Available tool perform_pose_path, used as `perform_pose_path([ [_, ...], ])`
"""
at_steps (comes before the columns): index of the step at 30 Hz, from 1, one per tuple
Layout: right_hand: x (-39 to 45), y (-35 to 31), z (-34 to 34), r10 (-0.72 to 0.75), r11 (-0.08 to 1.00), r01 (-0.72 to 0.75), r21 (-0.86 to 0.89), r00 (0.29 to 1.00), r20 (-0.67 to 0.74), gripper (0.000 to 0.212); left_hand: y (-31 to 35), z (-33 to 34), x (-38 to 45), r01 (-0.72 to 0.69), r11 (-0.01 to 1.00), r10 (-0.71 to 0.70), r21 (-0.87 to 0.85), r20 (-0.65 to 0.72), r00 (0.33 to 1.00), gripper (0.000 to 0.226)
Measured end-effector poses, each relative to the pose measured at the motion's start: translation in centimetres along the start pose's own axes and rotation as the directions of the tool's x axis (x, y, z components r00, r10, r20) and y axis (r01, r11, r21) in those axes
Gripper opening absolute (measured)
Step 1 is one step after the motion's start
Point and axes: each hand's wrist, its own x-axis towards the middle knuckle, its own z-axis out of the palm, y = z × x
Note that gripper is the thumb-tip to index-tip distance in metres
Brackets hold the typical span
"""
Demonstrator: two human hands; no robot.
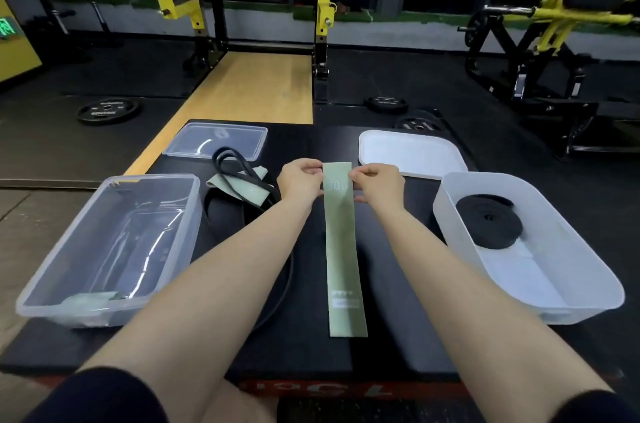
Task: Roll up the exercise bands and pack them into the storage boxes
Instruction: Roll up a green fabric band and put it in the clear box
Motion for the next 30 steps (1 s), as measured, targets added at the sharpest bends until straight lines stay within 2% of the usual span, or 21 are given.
perform_pose_path([
  [5, 1.6, 2.8, 1.4, 0.020, 0.998, -0.019, -0.064, 1.000, 0.005, 0.016, -2.6, 1.0, 1.9, 0.014, 0.999, -0.015, 0.031, 0.029, 0.999, 0.029],
  [11, 2.6, 5.0, 2.1, 0.041, 0.985, -0.020, -0.169, 0.992, 0.122, 0.022, -4.3, 1.8, 2.6, 0.034, 0.993, -0.051, 0.113, 0.155, 0.987, 0.033],
  [13, 2.6, 5.1, 2.2, 0.046, 0.981, -0.021, -0.190, 0.991, 0.128, 0.022, -4.7, 1.9, 2.9, 0.064, 0.989, -0.084, 0.135, 0.149, 0.985, 0.030],
  [15, 2.1, 4.9, 1.8, 0.030, 0.978, 0.001, -0.209, 0.989, 0.144, 0.021, -4.8, 2.0, 2.9, 0.102, 0.985, -0.121, 0.138, 0.138, 0.983, 0.027],
  [18, 1.0, 4.7, 1.1, -0.004, 0.959, 0.065, -0.274, 0.976, 0.217, 0.023, -4.5, 1.9, 1.7, 0.128, 0.982, -0.150, 0.140, 0.164, 0.975, 0.040],
  [20, 0.2, 4.8, 0.8, -0.015, 0.948, 0.085, -0.307, 0.975, 0.221, 0.026, -4.5, 1.5, 0.4, 0.147, 0.978, -0.174, 0.146, 0.189, 0.967, 0.041],
  [25, -2.8, 5.8, -0.3, -0.005, 0.925, 0.106, -0.364, 0.963, 0.269, 0.039, -4.9, 0.3, -3.5, 0.095, 0.977, -0.137, 0.189, 0.223, 0.965, 0.042],
  [30, -7.2, 6.4, -2.0, -0.032, 0.897, 0.164, -0.409, 0.950, 0.311, 0.037, -5.9, -1.0, -6.3, 0.051, 0.942, -0.154, 0.333, 0.291, 0.944, 0.066],
])
